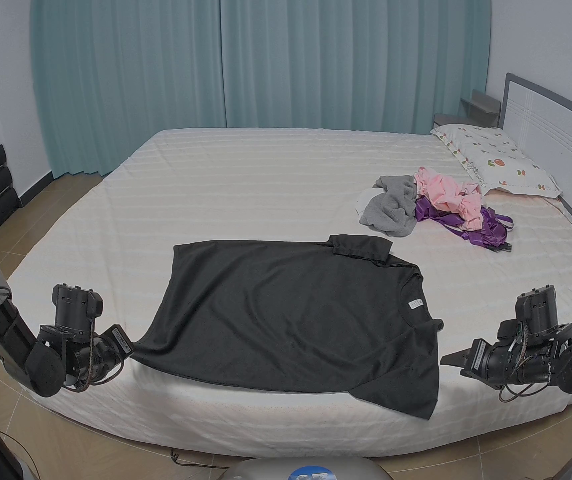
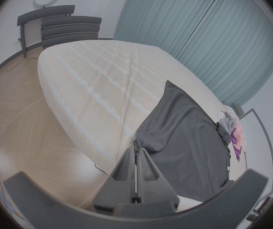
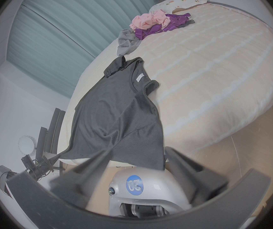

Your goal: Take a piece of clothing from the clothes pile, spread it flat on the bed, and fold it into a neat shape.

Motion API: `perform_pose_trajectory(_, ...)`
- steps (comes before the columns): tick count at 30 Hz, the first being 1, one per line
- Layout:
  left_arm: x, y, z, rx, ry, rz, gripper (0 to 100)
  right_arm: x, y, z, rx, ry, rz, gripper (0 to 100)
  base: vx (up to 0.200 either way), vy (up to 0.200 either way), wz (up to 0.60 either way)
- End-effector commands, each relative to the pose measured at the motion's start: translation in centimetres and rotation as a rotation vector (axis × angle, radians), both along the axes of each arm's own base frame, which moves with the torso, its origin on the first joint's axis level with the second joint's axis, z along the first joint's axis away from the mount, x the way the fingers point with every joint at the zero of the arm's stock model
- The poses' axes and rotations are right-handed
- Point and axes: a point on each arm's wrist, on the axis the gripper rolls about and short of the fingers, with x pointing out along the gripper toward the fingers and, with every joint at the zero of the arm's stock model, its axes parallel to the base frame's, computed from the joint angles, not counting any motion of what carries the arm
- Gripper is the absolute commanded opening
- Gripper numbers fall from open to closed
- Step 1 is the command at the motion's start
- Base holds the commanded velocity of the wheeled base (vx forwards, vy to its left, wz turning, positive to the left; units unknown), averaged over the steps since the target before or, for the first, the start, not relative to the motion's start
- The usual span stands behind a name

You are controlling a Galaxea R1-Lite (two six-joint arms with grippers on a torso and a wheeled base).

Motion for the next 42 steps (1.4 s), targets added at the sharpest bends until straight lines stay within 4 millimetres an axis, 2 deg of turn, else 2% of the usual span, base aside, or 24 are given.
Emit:
perform_pose_trajectory(1,-0.5,-0.2,-0.2,0.011,0.023,-0.019,0,0.2,0.0,-1.0,-0.008,0.043,0.011,100,0.000,0.000,0.00)
perform_pose_trajectory(5,-0.6,-0.4,-0.2,0.012,0.031,-0.027,0,1.6,0.0,-2.3,-0.010,0.056,-0.001,100,0.000,0.000,0.00)
perform_pose_trajectory(11,-0.6,-0.5,-0.4,0.012,0.035,-0.028,0,4.9,0.1,-4.7,-0.006,0.016,-0.030,100,0.000,0.000,0.00)
perform_pose_trajectory(18,-0.5,-0.4,-0.4,0.012,0.037,-0.027,0,7.9,0.5,-5.9,0.001,-0.014,-0.037,100,0.000,0.000,0.00)
perform_pose_trajectory(19,-0.5,-0.4,-0.4,0.012,0.035,-0.027,0,8.2,0.6,-6.0,0.001,-0.015,-0.037,0,0.000,0.000,0.00)
perform_pose_trajectory(25,-0.1,-0.4,-0.3,0.009,0.023,-0.021,0,10.4,0.9,-6.4,0.002,-0.047,-0.036,0,0.000,0.000,0.00)
perform_pose_trajectory(30,0.6,-0.3,0.2,-0.002,-0.013,-0.004,0,13.6,0.7,-4.6,0.016,-0.120,-0.065,0,0.000,0.000,0.00)
perform_pose_trajectory(35,1.7,0.1,1.0,-0.051,-0.067,0.058,0,15.6,0.8,-2.9,0.027,-0.173,-0.072,0,0.000,0.000,0.00)
perform_pose_trajectory(42,2.8,1.0,1.4,-0.097,-0.143,0.125,0,17.7,1.2,-2.6,0.033,-0.217,-0.074,0,0.000,0.000,0.00)
